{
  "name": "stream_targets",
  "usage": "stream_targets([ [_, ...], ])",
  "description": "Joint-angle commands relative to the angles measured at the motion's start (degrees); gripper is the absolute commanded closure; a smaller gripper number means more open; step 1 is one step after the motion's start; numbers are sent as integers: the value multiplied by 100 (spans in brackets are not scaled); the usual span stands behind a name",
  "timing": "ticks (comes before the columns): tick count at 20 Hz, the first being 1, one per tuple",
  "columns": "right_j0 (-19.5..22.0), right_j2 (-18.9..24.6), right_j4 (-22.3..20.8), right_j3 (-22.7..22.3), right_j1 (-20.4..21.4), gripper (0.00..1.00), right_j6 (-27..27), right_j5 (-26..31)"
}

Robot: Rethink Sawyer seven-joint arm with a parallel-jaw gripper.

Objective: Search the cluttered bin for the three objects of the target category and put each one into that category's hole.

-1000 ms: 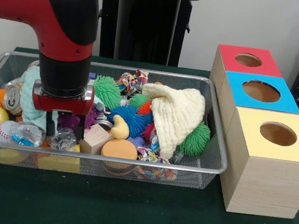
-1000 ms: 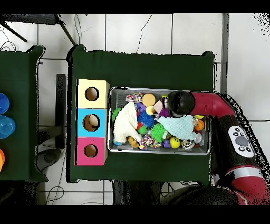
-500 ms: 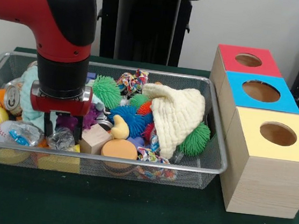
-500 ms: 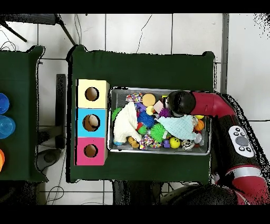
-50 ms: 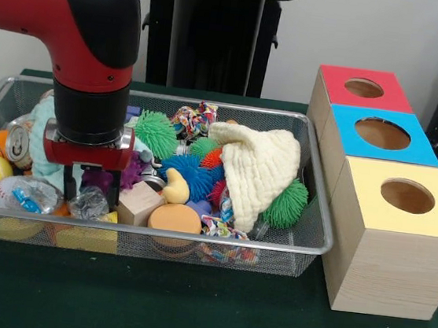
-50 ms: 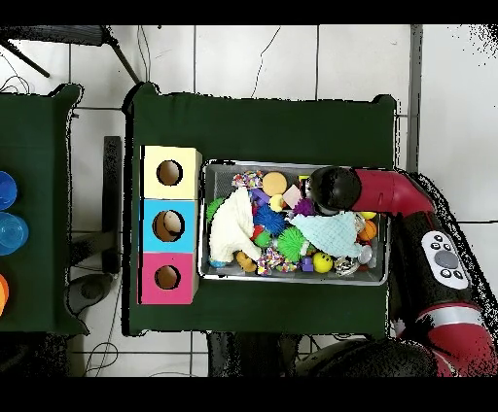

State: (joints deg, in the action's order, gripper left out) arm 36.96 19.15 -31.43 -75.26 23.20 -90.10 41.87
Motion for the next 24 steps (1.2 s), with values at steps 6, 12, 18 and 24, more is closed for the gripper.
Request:
stream_targets([
  [6,-47,-9,-312,320,-407,0,130,-376],
  [12,-38,1,-278,343,-428,0,141,-331],
  [18,-50,-10,-266,345,-426,0,142,-313],
  [24,-57,-4,-258,347,-429,0,181,-284],
])
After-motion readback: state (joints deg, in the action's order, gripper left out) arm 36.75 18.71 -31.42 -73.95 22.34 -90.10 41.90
